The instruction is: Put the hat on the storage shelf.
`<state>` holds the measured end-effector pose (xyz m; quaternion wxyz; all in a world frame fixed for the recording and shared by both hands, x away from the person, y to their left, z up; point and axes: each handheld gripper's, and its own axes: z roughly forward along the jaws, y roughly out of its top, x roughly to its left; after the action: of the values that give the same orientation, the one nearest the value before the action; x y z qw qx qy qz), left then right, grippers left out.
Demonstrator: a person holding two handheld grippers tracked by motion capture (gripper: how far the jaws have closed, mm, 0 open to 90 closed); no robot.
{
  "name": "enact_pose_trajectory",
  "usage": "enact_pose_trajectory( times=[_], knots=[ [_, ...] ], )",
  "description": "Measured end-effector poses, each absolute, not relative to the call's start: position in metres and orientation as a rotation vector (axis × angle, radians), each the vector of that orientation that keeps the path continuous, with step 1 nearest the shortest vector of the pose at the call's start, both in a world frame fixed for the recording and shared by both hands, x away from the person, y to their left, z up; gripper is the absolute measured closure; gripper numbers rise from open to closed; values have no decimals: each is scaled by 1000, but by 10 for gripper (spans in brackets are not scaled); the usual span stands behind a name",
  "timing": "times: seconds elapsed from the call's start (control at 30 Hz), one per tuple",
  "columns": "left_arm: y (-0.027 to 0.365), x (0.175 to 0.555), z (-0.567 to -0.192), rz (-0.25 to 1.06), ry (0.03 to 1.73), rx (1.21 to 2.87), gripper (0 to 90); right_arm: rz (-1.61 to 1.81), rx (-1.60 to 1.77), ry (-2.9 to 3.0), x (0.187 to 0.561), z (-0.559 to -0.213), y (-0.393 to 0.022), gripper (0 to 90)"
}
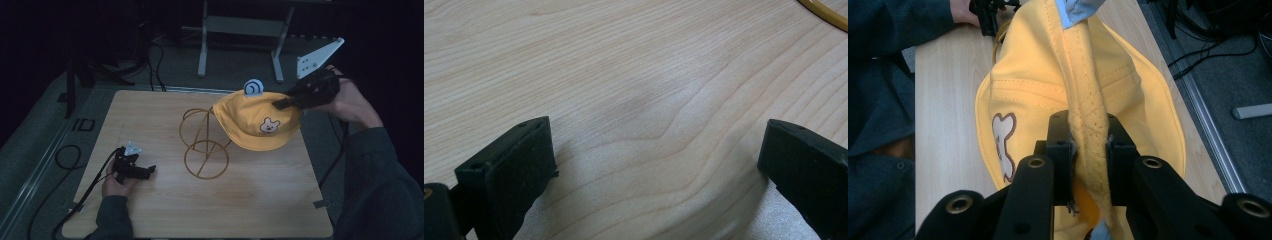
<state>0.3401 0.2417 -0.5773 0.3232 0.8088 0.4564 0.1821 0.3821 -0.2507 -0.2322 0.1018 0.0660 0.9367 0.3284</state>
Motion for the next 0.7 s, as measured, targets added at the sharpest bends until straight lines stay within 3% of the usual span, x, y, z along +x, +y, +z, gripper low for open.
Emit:
enact_pose_trajectory(
  times=[0.7],
  knots=[
    [242, 340, -577, 478, 1198, 2123, 15, 991, 179, 2767, 398, -240, -200, 785]
  ],
)
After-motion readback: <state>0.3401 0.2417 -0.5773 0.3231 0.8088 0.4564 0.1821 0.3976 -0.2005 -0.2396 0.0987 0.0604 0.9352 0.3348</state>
